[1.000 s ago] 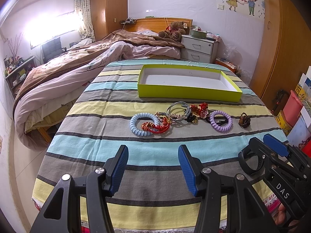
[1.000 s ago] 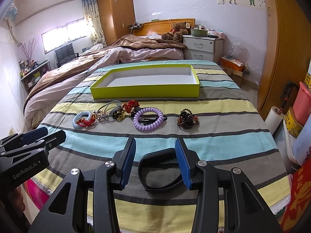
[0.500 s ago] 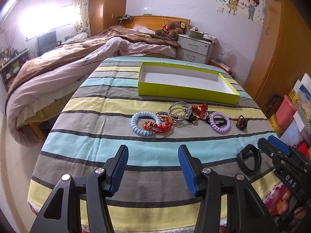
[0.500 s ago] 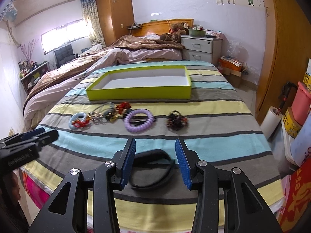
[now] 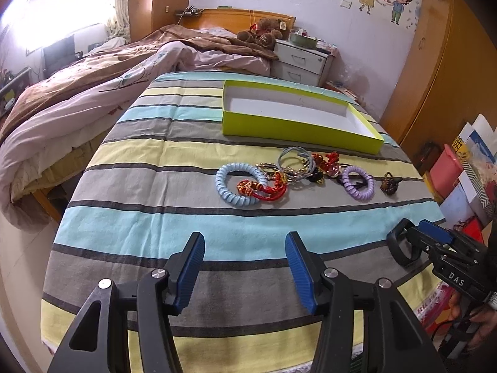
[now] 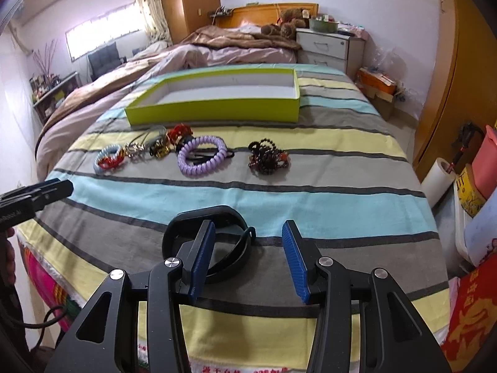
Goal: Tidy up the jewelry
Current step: 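Close the right gripper on the black band bracelet while the left tool approaches the red charm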
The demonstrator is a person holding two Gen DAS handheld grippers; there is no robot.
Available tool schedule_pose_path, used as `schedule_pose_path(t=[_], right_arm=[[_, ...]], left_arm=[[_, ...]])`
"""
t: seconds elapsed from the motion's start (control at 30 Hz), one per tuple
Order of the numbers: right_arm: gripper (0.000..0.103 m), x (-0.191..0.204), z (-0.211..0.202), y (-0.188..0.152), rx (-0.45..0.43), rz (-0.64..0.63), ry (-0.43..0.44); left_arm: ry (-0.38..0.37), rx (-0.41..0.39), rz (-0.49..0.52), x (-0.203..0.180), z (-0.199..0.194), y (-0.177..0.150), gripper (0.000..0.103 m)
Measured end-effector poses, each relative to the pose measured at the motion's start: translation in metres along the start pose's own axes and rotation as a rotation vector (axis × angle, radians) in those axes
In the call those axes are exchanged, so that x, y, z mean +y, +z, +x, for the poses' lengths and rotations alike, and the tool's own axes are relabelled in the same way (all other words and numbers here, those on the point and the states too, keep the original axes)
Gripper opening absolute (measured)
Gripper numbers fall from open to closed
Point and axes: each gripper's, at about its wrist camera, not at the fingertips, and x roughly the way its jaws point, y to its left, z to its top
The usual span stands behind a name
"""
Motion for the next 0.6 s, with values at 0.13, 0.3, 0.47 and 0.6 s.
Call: schedule_pose_path(t=[0.13, 0.3, 0.47, 0.6], right_arm=[[0.046, 0.002, 0.008, 0.001, 0.039, -0.013, 0.004], [0.046, 0.002, 0.009, 0.001, 0.049, -0.014, 0.000], [0.020, 0.003, 0.009, 0.003, 0.053, -0.019, 0.010], [0.015, 0.004, 0.010, 0.005, 0.049, -0.015, 0.002]], left_arm=[[-0.007, -0.001, -0.015, 0.005, 0.002, 0.003, 0.053], [-0.011, 0.021, -0.051, 0.015, 0.007, 0.006, 0.053], [-0.017, 0.045, -0.067, 0.018, 0.014, 0.008, 0.053], [-0.023, 0.042, -0.067, 0.019, 0.015, 0.011, 0.053]])
